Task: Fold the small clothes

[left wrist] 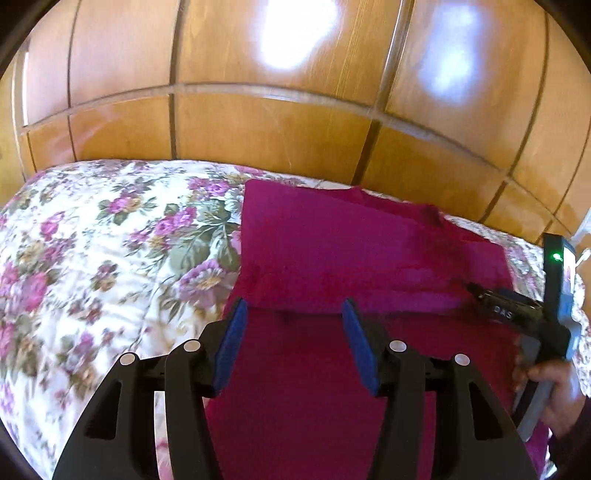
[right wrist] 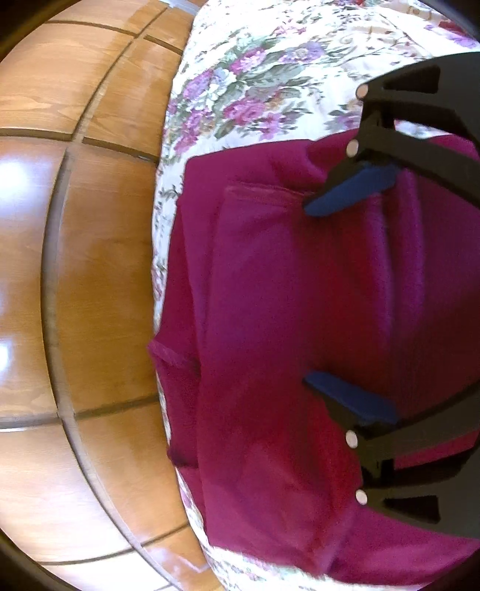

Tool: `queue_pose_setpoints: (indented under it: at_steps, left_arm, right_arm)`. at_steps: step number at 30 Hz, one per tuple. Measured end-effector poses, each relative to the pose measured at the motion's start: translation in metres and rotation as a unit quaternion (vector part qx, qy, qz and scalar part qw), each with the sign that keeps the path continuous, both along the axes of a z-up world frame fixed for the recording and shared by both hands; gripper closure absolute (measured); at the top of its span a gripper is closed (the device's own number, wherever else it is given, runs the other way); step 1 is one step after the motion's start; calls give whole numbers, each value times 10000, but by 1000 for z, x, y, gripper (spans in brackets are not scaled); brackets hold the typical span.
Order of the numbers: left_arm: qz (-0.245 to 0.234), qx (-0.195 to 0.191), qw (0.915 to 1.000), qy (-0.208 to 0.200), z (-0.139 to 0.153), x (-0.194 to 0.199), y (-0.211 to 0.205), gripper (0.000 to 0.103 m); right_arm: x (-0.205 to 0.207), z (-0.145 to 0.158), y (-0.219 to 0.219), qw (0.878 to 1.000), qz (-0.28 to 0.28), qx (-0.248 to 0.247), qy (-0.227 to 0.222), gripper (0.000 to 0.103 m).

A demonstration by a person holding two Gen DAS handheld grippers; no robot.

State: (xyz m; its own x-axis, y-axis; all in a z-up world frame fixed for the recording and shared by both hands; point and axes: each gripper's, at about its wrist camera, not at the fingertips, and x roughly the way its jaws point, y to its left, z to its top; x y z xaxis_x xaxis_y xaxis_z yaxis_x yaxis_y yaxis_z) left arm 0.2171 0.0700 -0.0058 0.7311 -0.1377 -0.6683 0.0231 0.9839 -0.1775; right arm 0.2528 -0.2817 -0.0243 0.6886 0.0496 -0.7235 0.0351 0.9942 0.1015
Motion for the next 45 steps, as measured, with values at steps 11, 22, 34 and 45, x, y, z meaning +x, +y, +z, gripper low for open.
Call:
queue_pose_setpoints:
  at_steps: [11, 22, 34, 45]
  left_arm:
    - [132, -34, 9998, 142, -12, -59, 25, 50]
    - [35, -174, 9980, 610, -45, -129, 75, 50]
    - [-437, -326, 9917, 1168, -66, -202, 66, 86]
    - [-762, -1328, 9870, 486, 3, -166, 73, 99]
  right_arm:
    - [-82, 17, -12, 9997, 167, 189, -29, 11]
    - [-174, -16, -65, 9981, 58, 137, 600, 15]
    - [-277, -31, -64, 9860, 749, 601, 1362, 78]
    - [-237, 29, -65, 9702, 1190, 2049, 506, 95]
